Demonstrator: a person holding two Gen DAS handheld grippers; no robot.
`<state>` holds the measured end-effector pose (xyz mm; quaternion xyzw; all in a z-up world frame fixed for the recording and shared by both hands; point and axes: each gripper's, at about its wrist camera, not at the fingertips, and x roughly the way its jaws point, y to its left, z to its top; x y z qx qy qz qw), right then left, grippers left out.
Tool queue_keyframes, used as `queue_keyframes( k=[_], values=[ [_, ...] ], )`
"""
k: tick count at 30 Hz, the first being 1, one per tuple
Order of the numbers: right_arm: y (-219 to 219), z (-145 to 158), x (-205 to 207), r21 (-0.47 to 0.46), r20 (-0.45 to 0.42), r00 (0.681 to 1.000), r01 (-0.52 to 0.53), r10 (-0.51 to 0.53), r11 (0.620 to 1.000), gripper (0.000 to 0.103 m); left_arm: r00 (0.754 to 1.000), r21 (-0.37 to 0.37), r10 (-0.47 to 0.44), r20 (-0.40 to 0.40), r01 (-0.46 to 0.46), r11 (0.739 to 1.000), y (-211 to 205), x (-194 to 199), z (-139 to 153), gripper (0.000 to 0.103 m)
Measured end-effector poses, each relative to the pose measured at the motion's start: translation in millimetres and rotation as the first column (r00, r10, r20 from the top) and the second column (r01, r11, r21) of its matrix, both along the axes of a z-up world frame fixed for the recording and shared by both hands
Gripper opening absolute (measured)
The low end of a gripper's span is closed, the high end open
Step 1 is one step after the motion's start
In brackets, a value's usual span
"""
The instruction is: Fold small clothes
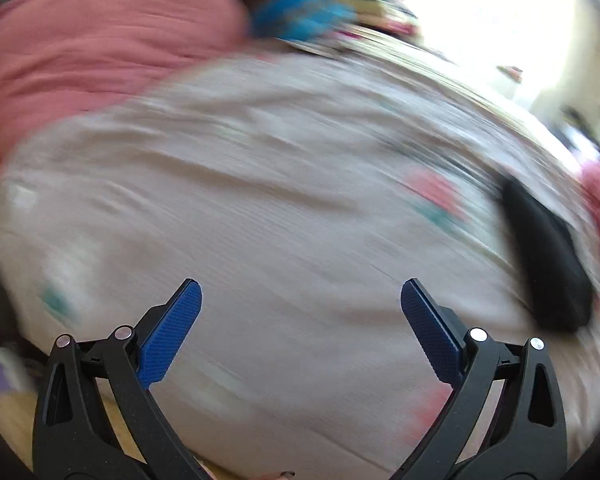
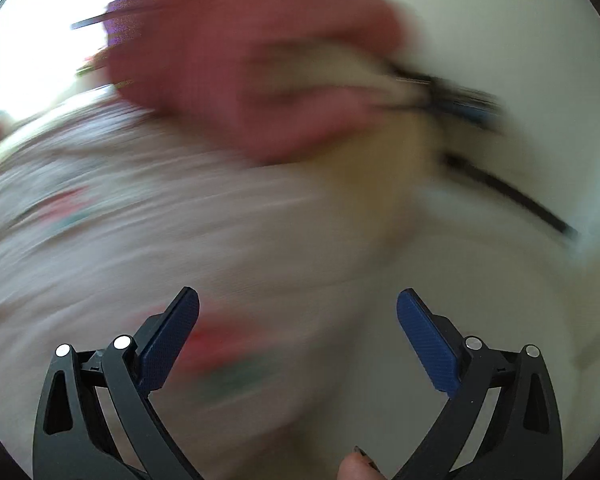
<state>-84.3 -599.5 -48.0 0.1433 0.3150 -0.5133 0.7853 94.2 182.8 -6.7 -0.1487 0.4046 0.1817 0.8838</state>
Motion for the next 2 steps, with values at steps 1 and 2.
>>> queue_keyframes(
  k=[1, 2],
  values=[
    [-28.4, -4.4, -14.3, -0.003, -0.019, 0.996, 0.089, -0.089, 0.996, 0.098, 0.996, 0.030, 0.091, -0.006, -0.091, 0.995, 35.5, 7.1, 1.1, 0.094],
    [-66.7, -12.3, -35.3, 0.014, -0.047, 0.974, 0.220, -0.219, 0.975, 0.099, 0.989, 0.035, 0.146, -0.008, -0.146, 0.989, 57.7, 11.9, 1.8, 0.094]
  ],
)
